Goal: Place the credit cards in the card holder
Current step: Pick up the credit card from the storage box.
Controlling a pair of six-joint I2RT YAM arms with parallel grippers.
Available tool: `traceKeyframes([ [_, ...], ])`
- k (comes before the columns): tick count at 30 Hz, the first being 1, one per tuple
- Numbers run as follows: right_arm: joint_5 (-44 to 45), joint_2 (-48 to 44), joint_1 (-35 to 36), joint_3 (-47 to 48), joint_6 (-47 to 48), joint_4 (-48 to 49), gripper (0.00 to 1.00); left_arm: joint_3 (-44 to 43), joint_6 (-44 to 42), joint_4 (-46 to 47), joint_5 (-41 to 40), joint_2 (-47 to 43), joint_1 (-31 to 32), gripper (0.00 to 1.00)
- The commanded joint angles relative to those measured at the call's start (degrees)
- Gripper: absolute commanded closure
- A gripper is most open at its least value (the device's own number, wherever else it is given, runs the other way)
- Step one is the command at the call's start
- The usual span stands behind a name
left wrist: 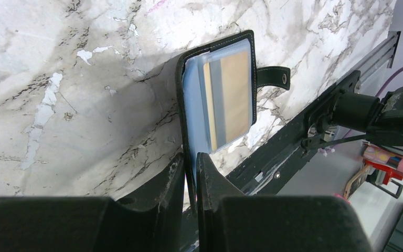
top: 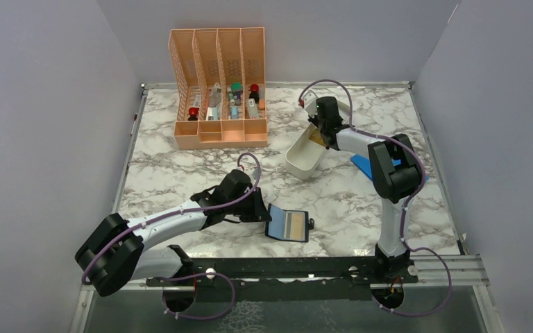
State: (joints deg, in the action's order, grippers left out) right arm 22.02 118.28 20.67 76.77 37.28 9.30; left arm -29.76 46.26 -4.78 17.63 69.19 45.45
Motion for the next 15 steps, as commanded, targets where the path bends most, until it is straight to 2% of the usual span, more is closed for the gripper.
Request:
traceKeyframes([
  [1,0.08,-3.43,-1.08,2.08,-1.16,-0.37,0.73,0.38,0.15,1.91,1.02,0.30,-0.10,0.83],
  [15,-2.47,-5.90,-1.15,2.56,-4.44,-5.41,0.79,1.02,0.32,2.76,0.98,0.61,-0.10,0.82],
])
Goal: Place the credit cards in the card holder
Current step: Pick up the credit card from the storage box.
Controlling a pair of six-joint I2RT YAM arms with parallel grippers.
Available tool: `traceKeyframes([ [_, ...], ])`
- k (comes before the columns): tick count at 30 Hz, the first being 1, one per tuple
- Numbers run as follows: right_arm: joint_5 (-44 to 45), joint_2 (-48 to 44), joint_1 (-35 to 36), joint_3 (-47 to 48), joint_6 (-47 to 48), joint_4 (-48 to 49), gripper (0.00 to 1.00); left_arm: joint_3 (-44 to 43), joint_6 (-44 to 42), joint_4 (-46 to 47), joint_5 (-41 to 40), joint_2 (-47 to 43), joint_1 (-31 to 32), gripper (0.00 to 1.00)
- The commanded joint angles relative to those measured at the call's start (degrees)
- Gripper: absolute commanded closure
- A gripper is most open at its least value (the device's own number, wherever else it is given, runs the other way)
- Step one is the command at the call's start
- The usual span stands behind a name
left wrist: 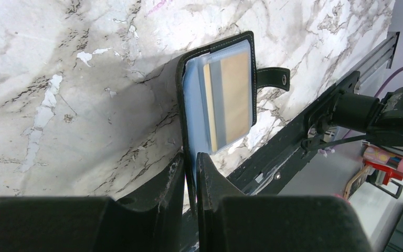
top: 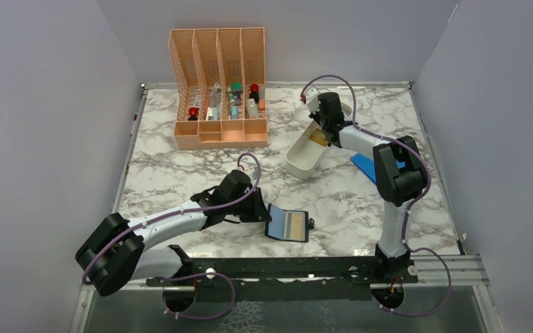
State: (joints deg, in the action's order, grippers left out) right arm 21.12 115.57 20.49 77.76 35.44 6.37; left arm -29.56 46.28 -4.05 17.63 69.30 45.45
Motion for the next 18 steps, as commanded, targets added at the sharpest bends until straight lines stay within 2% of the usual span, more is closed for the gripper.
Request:
traceKeyframes([
  [1,-1.99,-3.57,-0.98,1.22,-3.22,-2.98,0.80,0.82,0.34,2.15,1.05,0.70,-0.10,0.83],
  [4,-2.66,-4.27,-0.98,0.28,-4.10,-3.65,0.80,0.82,0.45,2.30,1.18,0.94,-0.10,0.82],
  [10,-4.10,-5.85,-0.98,0.31,-6.00,-6.74,0.98,1.32,0.61,2.39,0.47,0.53,-0.10,0.83],
  [14,-6.19,-8.24,-0.89,0.33,-8.24,-9.67,0.99,1.88,0.90,3.14,-0.64,1.20,-0.10,0.86],
  [18,-7.87,-11.19,-0.81,0.25,-11.24,-12.62,0.99,2.26,0.92,3.32,-2.15,2.53,-0.10,0.96],
])
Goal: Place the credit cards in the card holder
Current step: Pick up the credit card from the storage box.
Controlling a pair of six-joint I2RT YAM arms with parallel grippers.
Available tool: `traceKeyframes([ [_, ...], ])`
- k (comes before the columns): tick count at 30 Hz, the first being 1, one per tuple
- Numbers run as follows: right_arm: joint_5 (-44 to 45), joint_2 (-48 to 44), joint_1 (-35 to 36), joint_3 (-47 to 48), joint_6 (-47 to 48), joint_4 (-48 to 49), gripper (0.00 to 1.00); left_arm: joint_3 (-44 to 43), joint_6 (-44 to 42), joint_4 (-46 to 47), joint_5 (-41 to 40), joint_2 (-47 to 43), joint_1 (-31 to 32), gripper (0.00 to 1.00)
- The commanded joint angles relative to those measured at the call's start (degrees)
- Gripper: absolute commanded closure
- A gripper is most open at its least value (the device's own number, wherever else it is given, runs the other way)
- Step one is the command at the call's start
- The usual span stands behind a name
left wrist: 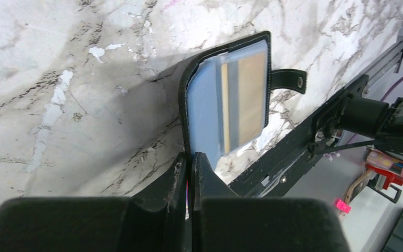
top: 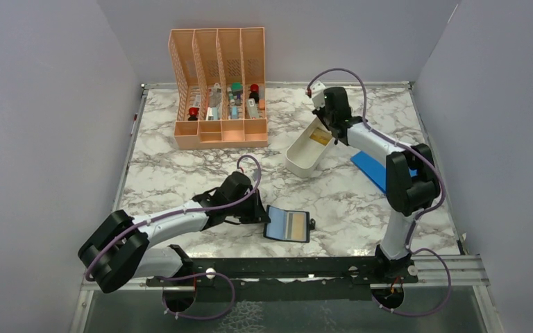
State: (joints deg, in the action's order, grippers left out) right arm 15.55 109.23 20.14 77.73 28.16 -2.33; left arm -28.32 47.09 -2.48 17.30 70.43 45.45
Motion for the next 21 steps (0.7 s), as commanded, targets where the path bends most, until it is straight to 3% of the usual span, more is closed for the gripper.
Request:
traceKeyframes([
  [1,-2.57,-5.52,-0.52,0.43,-5.05,-4.92,0.99,1.25,0.29,2.16,-1.87,1.78,-0.11,0.98],
  [8,-7.91,-12.86,-0.46,0.26,-18.65,-12.51,0.99,3.36,3.75,6.29,-2.01,1.00,-0.10,1.00],
  [21,-33.54,-35.47,0.10,-16.07,-41.41,-15.64,0.99,9.16,14.10,20.23,-3.60,-3.27,-0.10,1.00],
])
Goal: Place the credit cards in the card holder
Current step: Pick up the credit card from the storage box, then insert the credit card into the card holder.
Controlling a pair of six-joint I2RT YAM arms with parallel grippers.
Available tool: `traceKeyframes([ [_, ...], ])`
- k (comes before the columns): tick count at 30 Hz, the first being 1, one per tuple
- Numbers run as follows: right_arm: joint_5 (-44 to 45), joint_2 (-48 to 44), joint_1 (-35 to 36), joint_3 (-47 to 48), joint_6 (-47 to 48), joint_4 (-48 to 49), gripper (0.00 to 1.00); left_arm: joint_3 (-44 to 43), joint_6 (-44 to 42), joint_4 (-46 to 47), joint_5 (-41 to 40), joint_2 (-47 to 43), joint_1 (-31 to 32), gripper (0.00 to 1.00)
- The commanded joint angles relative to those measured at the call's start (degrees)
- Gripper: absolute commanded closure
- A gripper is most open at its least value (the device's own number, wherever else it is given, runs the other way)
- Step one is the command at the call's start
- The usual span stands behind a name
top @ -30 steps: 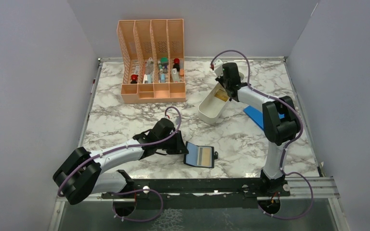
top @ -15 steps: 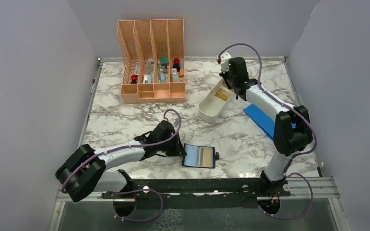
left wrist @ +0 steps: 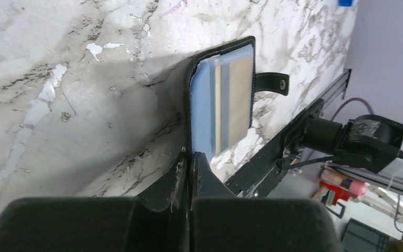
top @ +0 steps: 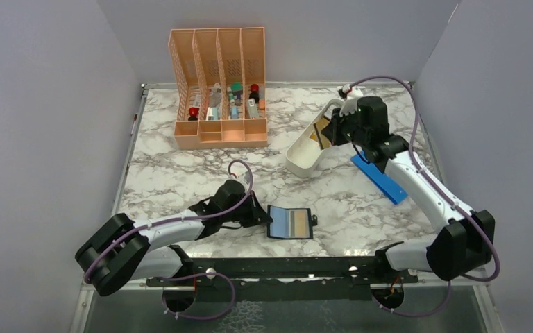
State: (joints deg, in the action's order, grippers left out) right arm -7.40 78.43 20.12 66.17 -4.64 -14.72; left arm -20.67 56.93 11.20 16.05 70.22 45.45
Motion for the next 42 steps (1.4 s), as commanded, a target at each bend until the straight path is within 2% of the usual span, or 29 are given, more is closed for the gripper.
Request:
traceKeyframes([
  [1,-12.45,-6.21,0.30,-6.29,-9.81,-3.18,0.99,1.87,4.71,7.05,-3.01,-3.79,-0.10,1.00],
  [4,-16.14,-10.58,0.80,-11.21,-15.38,-3.43,0.99,3.03,6.23,8.88,-3.94,-5.47,-0.10,1.00],
  [6,-21.76,-13.72,1.29,-15.81,-18.65,-1.38,0.99,2.92,6.21,8.90,-4.10,-5.42,-0.10,1.00],
  [10,-25.43,-18.99,4.05,-24.58,-25.81,3.62,0.99,3.08,6.62,8.75,-3.88,-3.58,-0.10,1.00],
  [16,-24.16,-24.07,7.66,-35.50,-34.59,12.43,0.99,2.86,4.47,1.17,-6.41,-2.38,-0.11,0.84],
  [20,-22.81,-22.78,11.36,-41.28,-38.37,18.69,0.99,3.12,2.93,-0.94,-6.91,-3.16,-0.10,0.78],
  [23,-20.37,-20.70,13.71,-43.80,-39.86,23.40,0.99,3.34,2.50,-0.91,-7.30,-3.14,-0.11,0.77],
  [27,-20.57,-16.72,14.95,-46.22,-42.01,30.24,0.99,3.41,1.94,0.48,-6.17,-1.14,-0.10,0.80],
  [35,-16.85,-9.95,16.00,-48.68,-41.78,36.71,0.99,4.22,1.95,3.27,-4.40,1.24,-0.09,0.91],
  [42,-15.31,-4.27,16.09,-49.96,-41.82,41.78,0.99,4.85,1.75,3.93,-3.17,0.54,-0.10,0.92],
])
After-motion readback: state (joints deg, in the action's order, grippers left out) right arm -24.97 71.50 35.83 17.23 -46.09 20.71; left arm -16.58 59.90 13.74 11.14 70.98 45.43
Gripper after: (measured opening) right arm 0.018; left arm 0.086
